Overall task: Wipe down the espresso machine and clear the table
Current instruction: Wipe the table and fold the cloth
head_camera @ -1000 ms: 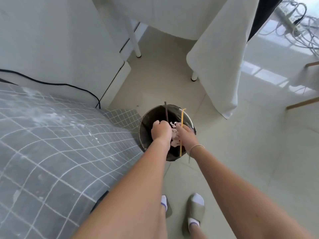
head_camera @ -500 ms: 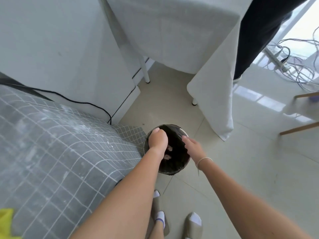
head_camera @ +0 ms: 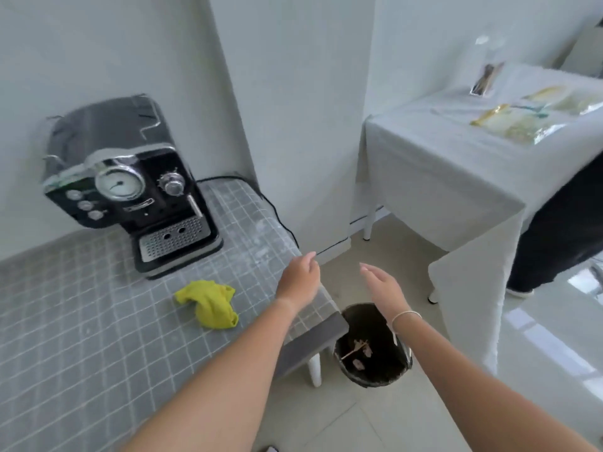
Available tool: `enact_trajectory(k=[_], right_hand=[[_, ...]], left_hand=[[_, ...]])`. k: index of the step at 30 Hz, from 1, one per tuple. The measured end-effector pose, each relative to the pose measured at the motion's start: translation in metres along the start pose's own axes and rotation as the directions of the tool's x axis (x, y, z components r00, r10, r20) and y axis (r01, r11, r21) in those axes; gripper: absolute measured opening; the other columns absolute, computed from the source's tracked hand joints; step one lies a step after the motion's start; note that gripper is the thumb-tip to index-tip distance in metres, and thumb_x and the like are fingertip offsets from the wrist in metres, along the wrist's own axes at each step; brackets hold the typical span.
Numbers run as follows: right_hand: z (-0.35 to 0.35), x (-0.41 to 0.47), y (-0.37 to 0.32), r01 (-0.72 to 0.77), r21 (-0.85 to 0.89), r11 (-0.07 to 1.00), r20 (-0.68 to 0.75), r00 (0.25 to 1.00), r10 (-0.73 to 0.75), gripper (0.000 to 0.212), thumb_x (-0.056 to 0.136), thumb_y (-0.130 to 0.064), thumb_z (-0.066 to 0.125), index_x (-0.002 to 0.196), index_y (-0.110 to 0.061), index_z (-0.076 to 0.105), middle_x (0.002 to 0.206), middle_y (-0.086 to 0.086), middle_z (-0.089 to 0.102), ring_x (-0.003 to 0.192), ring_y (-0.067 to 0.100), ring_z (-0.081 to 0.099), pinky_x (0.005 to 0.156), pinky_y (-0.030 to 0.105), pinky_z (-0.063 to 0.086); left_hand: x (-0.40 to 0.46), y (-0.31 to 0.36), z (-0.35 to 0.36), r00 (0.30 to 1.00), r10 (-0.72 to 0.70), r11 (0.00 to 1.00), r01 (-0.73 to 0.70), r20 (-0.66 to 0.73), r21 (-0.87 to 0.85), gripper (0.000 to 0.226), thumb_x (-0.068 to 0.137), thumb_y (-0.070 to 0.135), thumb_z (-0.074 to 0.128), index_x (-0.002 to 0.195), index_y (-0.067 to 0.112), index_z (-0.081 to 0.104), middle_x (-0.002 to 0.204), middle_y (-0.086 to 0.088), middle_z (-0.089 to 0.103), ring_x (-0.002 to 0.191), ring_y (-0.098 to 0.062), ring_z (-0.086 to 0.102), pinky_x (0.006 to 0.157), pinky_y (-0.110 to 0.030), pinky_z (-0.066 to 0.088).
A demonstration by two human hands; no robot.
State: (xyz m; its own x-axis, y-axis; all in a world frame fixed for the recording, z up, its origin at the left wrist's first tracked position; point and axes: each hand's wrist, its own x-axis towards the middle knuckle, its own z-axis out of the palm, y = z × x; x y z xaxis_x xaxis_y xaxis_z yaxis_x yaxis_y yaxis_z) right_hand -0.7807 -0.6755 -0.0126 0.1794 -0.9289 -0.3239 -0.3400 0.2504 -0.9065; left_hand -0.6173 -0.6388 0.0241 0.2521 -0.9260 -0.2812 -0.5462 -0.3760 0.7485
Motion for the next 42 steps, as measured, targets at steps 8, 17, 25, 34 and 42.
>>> enact_trajectory(k=[8, 17, 25, 34, 42], right_hand=[[0.142, -0.042, -0.071, 0.226, -0.173, 0.959, 0.155, 0.967, -0.201, 0.033, 0.093, -0.033, 0.045, 0.123, -0.027, 0.055, 0.125, 0.001, 0.059, 0.104, 0.012, 0.054, 0.088, 0.025, 0.039], [0.32, -0.084, -0.09, 0.539, -0.431, 0.723, 0.322, 0.841, -0.435, 0.032, 0.09, -0.015, 0.05, 0.121, -0.011, 0.057, 0.134, 0.007, 0.053, 0.122, 0.022, 0.05, 0.102, 0.025, 0.034], [0.361, -0.091, -0.078, 0.535, -0.655, 0.533, 0.295, 0.831, -0.472, 0.03, 0.085, -0.012, 0.059, 0.114, -0.006, 0.063, 0.126, 0.016, 0.059, 0.118, 0.033, 0.053, 0.103, 0.043, 0.036], [0.32, -0.049, -0.076, 0.401, -0.738, 0.543, 0.224, 0.904, -0.364, 0.038, 0.089, -0.022, 0.051, 0.126, -0.015, 0.054, 0.136, 0.007, 0.051, 0.124, 0.029, 0.046, 0.107, 0.04, 0.031], [0.297, -0.018, -0.067, 0.297, -0.711, 0.637, 0.185, 0.954, -0.237, 0.043, 0.083, -0.036, 0.059, 0.121, -0.016, 0.055, 0.119, 0.008, 0.055, 0.11, 0.03, 0.05, 0.096, 0.038, 0.039]], left_hand=[[-0.066, -0.118, -0.139, 0.968, 0.016, 0.995, 0.008, -0.25, 0.095, 0.043, 0.096, 0.021, 0.028, 0.137, 0.015, 0.039, 0.144, -0.006, 0.04, 0.133, -0.02, 0.035, 0.109, -0.032, 0.027], [-0.13, -0.267, -0.262, 0.951, -0.006, 0.976, 0.072, -0.309, 0.204, 0.043, 0.097, 0.026, 0.027, 0.139, 0.021, 0.035, 0.145, 0.002, 0.04, 0.135, -0.015, 0.032, 0.11, -0.035, 0.03], [-0.141, -0.335, -0.299, 0.969, 0.009, 0.976, 0.045, -0.248, 0.213, 0.041, 0.097, 0.026, 0.028, 0.137, 0.021, 0.038, 0.142, 0.002, 0.042, 0.131, -0.015, 0.035, 0.107, -0.032, 0.032], [-0.106, -0.309, -0.276, 0.975, 0.048, 0.975, 0.001, -0.218, 0.223, 0.042, 0.096, 0.026, 0.032, 0.137, 0.022, 0.038, 0.141, 0.002, 0.043, 0.13, -0.015, 0.037, 0.104, -0.03, 0.032], [-0.052, -0.256, -0.226, 0.99, 0.071, 0.967, -0.038, -0.124, 0.25, 0.041, 0.094, 0.023, 0.038, 0.134, 0.02, 0.043, 0.139, -0.001, 0.045, 0.129, -0.018, 0.039, 0.105, -0.032, 0.033]])
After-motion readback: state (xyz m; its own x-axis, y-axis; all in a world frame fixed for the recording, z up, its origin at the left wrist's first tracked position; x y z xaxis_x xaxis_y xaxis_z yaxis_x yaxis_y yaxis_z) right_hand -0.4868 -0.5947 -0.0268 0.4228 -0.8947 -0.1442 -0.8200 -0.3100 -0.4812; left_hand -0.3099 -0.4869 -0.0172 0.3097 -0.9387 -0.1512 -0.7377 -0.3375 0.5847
